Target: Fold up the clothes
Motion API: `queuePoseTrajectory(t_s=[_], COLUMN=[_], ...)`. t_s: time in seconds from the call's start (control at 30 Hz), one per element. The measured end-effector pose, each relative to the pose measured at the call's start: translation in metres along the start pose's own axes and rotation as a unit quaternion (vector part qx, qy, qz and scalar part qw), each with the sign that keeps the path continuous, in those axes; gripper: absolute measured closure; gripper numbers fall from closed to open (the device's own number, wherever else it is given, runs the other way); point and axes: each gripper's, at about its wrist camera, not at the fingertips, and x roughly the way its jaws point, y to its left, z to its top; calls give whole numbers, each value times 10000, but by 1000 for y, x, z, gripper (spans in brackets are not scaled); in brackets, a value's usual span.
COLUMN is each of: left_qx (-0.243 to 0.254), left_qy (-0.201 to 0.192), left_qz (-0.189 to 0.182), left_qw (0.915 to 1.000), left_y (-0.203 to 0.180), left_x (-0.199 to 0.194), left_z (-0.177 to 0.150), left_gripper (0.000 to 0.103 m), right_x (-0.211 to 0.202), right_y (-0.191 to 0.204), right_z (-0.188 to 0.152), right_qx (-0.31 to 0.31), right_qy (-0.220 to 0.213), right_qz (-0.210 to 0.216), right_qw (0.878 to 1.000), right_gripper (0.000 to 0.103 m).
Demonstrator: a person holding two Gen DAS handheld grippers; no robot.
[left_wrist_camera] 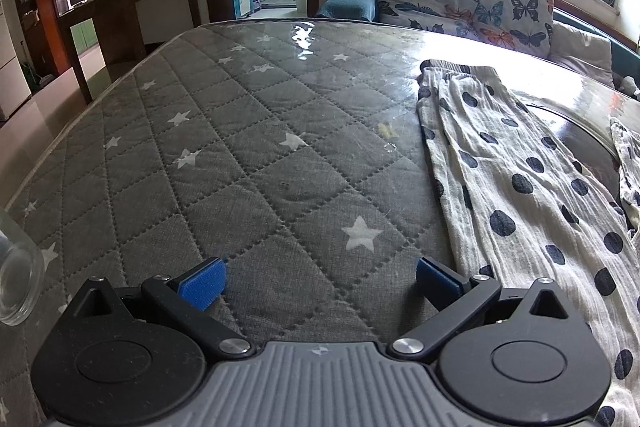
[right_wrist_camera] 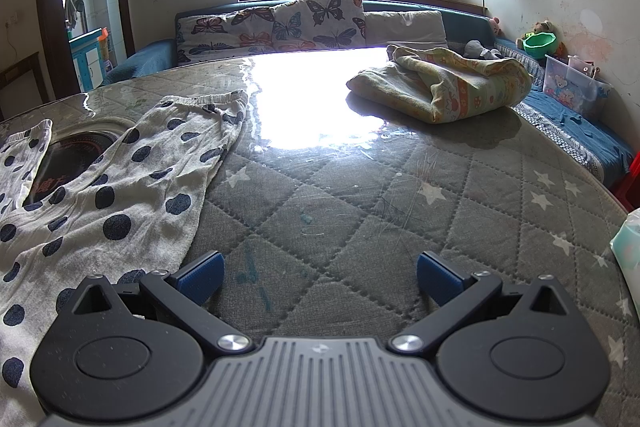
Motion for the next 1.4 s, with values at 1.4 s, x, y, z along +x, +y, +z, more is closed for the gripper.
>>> queuePoseTrajectory(t_s=[1.4], left_qx=[3303], left_qy=[-438], left_qz=[-4009], left_qw=[8534], left_y=[-191], left_x=[-164], left_z=[-116], left_gripper=[1], right_x=[24], right_y=[29], right_z=[55], right_qx=[-69], right_qy=[530], right_qz=[793], right_qw=[9954], right_gripper=[19])
